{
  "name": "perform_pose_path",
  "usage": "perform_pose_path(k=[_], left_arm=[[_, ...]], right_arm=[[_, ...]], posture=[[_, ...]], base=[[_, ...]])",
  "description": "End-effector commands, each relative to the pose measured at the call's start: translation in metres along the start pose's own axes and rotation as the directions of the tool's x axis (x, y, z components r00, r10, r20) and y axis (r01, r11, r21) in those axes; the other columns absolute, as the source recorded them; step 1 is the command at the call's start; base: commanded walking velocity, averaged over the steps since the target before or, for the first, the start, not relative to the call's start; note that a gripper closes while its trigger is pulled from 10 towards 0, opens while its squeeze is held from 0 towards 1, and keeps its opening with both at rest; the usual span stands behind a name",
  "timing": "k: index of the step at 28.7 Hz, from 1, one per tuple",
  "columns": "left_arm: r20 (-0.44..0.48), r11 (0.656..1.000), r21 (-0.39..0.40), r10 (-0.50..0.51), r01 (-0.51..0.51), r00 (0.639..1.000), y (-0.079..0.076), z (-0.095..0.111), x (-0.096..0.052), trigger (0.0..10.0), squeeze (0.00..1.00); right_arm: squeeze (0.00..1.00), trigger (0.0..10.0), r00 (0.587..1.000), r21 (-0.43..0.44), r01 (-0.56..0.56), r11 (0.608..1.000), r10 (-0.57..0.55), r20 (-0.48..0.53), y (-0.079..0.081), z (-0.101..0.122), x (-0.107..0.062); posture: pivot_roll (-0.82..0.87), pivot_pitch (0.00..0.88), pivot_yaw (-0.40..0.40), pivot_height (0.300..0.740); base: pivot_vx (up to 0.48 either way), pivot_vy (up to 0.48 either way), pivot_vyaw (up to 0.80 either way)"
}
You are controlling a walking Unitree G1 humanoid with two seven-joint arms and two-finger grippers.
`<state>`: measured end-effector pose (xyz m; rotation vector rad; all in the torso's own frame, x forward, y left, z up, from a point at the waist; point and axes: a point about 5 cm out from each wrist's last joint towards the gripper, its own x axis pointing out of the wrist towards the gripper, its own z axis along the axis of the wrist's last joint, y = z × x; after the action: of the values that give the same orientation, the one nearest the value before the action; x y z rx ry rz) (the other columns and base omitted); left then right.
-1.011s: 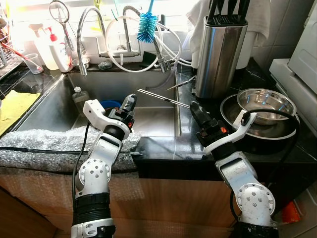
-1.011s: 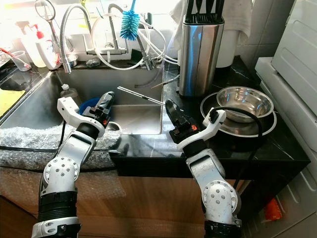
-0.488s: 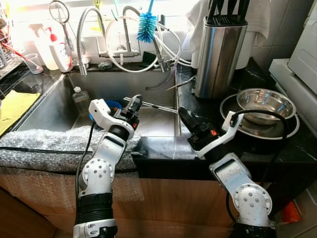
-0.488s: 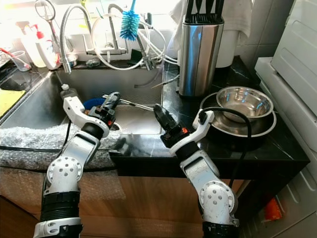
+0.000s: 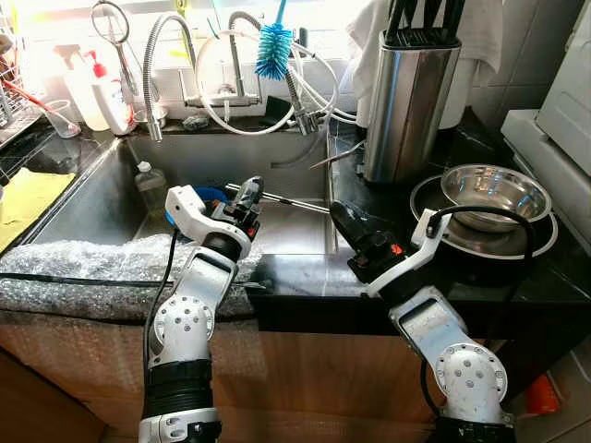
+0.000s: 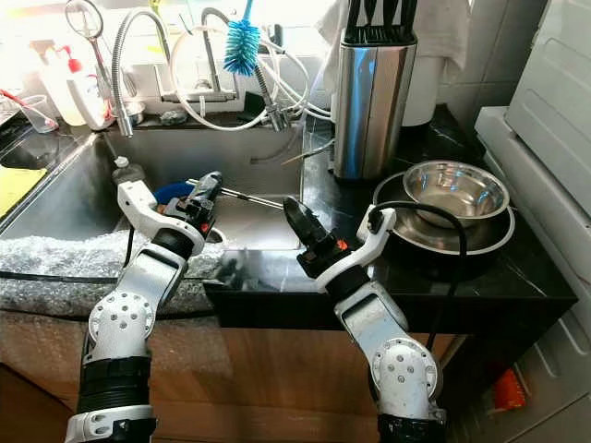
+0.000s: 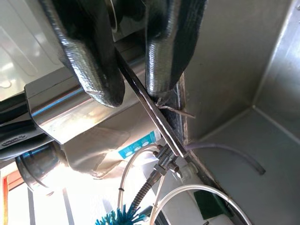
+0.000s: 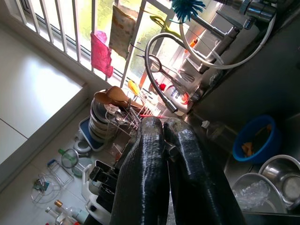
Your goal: Kitchen organization
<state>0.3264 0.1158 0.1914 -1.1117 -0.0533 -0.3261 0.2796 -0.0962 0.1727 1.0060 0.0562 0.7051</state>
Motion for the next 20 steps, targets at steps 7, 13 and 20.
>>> perform_pose_path(k=[7,13,20], left_arm=[[0.06,0.999,-0.04,-0.014,0.016,0.998,-0.0091,0.0106,0.0035,0.0,0.0],[0.073,0.996,-0.082,-0.015,0.021,0.997,-0.011,0.0108,0.0046,0.0,0.0],[0.077,0.995,-0.101,-0.013,0.021,0.997,-0.0124,0.0115,0.0053,0.0,0.0]], right_arm=[[0.0,10.0,0.998,0.062,-0.009,0.998,0.005,0.057,0.0032,0.0008,0.005],[0.0,10.0,0.998,0.083,0.007,0.997,-0.012,0.063,0.0017,-0.0014,0.0066],[1.0,10.0,0.998,0.082,0.027,0.996,-0.032,0.053,0.0006,-0.0059,0.0094]], posture=[[-0.05,0.0,0.078,0.74],[-0.05,0.0,0.078,0.74],[-0.05,0.0,0.078,0.74]], base=[[0.0,0.0,0.0],[0.0,0.0,0.0],[0.0,0.0,0.0]])
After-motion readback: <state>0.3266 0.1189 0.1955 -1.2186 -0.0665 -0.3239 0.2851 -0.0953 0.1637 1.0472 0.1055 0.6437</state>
